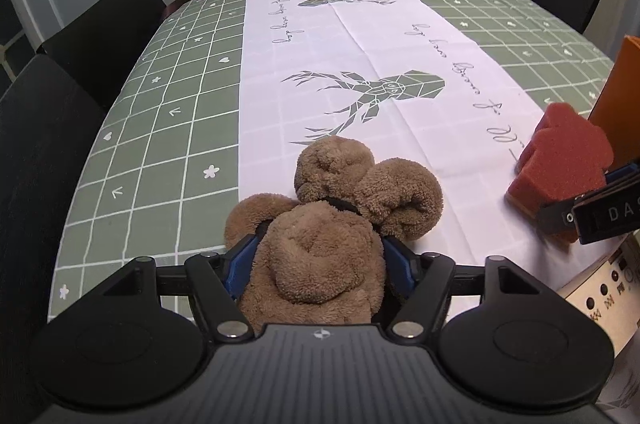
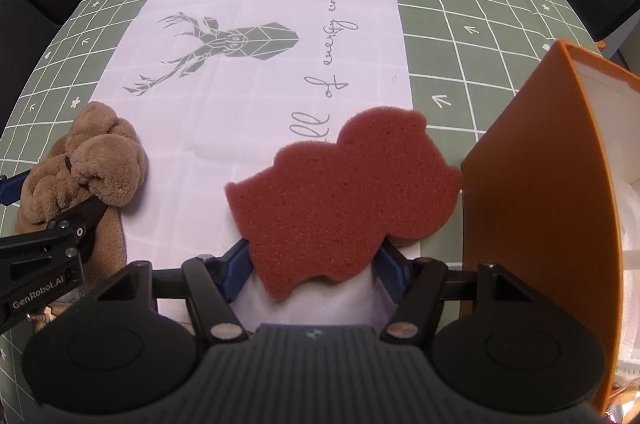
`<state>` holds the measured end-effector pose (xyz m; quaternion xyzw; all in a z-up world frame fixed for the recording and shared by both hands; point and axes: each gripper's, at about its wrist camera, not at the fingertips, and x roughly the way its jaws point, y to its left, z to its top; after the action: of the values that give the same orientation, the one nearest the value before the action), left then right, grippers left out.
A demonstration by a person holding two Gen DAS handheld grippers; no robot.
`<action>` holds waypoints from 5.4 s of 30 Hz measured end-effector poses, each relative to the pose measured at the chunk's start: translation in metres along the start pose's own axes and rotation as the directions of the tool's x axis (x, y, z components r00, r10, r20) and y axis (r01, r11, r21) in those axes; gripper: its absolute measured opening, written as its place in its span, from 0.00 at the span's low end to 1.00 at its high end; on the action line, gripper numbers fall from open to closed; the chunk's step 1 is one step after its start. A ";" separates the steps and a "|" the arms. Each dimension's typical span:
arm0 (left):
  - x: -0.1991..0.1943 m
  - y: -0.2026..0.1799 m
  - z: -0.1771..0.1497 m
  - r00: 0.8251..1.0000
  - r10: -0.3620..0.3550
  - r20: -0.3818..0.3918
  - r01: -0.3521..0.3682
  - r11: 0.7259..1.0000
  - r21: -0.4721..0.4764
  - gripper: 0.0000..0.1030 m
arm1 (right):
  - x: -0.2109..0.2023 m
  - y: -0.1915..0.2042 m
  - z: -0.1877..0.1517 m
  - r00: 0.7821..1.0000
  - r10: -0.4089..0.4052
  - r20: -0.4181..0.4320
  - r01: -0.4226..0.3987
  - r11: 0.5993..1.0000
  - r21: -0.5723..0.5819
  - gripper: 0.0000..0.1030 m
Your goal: Organize soft objects
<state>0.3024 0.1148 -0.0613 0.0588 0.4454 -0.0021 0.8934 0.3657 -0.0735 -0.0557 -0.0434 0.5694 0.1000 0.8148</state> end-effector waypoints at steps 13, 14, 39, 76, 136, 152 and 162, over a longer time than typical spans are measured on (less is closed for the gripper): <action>-0.027 0.004 0.003 0.993 0.056 0.105 -0.046 0.994 -0.102 0.55 | -0.026 0.015 -0.001 0.992 0.020 0.121 -0.006 0.993 -0.117 0.57; -0.032 0.004 0.005 0.990 0.066 0.120 -0.053 0.992 -0.110 0.54 | -0.030 0.016 -0.001 0.991 0.024 0.131 -0.007 0.992 -0.122 0.57; -0.193 -0.045 -0.042 0.934 0.063 0.351 0.016 0.976 -0.219 0.54 | -0.167 0.016 -0.117 0.920 0.231 0.316 -0.089 0.910 -0.405 0.57; -0.167 -0.240 0.020 0.874 -0.426 0.232 0.420 0.904 0.081 0.54 | -0.203 -0.180 -0.135 0.931 -0.116 0.347 0.301 0.782 -0.545 0.58; -0.255 -0.197 -0.041 0.822 -0.271 0.501 0.234 0.962 0.137 0.67 | -0.232 -0.115 -0.210 0.820 -0.057 0.569 0.340 0.849 -0.404 0.94; -0.285 -0.143 -0.151 0.781 -0.233 0.580 0.213 0.972 0.103 0.67 | -0.251 -0.045 -0.327 0.683 -0.060 0.728 0.175 0.981 -0.083 0.97; -0.268 -0.120 -0.179 0.785 -0.124 0.607 0.207 0.976 -0.068 0.70 | -0.233 -0.025 -0.346 0.647 -0.090 0.757 0.122 0.992 0.013 0.97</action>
<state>-0.0085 0.0022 0.0332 -0.0429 0.1428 -0.0698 0.9864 -0.0241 -0.1878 0.0411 -0.0469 0.1731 0.0724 0.9811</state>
